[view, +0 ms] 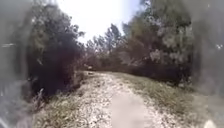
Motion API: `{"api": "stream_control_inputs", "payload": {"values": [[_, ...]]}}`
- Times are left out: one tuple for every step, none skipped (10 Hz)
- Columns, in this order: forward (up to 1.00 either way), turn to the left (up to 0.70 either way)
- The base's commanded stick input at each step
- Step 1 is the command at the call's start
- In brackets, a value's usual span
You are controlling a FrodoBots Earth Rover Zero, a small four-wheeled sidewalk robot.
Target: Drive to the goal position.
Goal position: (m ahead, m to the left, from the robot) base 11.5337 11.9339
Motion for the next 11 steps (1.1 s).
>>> {"api": "stream_control_inputs", "payload": {"values": [[0.7,0.0],[0.7,0.0],[0.7,0.0],[0.7,0.0],[0.7,-0.13],[0.7,-0.35],[0.7,-0.35],[0.7,-0.31],[0.7,0.0],[0.7,0.0],[0.7,0.0]]}}
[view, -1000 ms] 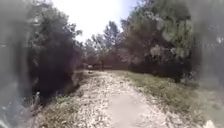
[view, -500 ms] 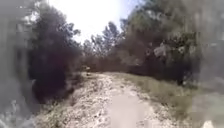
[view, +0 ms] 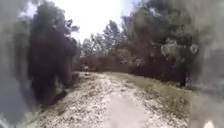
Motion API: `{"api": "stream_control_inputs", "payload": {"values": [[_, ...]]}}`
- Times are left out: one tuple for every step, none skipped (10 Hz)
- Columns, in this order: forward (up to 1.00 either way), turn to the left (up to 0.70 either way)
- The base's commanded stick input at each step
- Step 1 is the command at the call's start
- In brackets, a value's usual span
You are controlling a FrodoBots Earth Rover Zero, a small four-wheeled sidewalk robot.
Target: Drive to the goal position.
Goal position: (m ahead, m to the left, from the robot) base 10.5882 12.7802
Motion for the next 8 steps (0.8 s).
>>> {"api": "stream_control_inputs", "payload": {"values": [[0.7,0.0],[0.7,0.0],[0.7,0.0],[0.7,0.0],[0.7,0.0],[0.7,0.0],[0.7,0.0],[0.7,0.0]]}}
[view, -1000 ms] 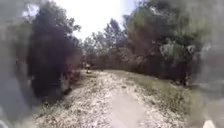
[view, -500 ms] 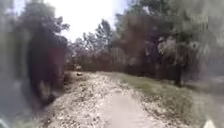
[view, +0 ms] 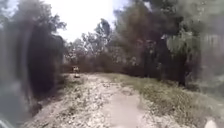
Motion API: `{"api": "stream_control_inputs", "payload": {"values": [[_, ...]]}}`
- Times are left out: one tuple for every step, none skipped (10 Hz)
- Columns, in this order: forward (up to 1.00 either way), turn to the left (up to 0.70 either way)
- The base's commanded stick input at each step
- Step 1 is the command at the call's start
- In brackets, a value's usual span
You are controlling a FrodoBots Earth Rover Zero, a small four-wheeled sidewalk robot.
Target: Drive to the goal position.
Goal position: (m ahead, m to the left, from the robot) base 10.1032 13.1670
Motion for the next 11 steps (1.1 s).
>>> {"api": "stream_control_inputs", "payload": {"values": [[0.7,0.0],[0.7,0.0],[0.7,0.0],[0.7,0.0],[0.7,0.0],[0.7,0.0],[0.7,0.0],[0.7,0.0],[0.7,0.0],[0.7,0.0],[0.7,0.0]]}}
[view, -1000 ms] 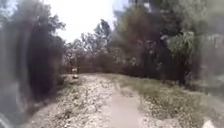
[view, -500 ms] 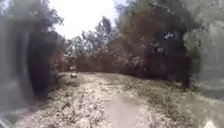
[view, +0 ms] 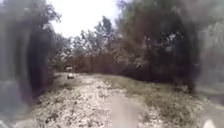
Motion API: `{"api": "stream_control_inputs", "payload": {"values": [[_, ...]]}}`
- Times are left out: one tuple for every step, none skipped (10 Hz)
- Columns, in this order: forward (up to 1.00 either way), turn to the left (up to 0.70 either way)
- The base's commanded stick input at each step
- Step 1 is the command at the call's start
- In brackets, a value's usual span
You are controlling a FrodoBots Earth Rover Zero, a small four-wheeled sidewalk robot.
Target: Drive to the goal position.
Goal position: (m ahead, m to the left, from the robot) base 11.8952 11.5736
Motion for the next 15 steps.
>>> {"api": "stream_control_inputs", "payload": {"values": [[0.7,0.0],[0.7,0.0],[0.7,0.0],[0.7,0.0],[0.7,0.0],[0.7,0.0],[0.7,0.0],[0.7,0.0],[0.7,0.03],[0.7,0.35],[0.7,0.35],[0.7,0.35],[0.7,0.35],[0.7,0.35],[0.7,0.35]]}}
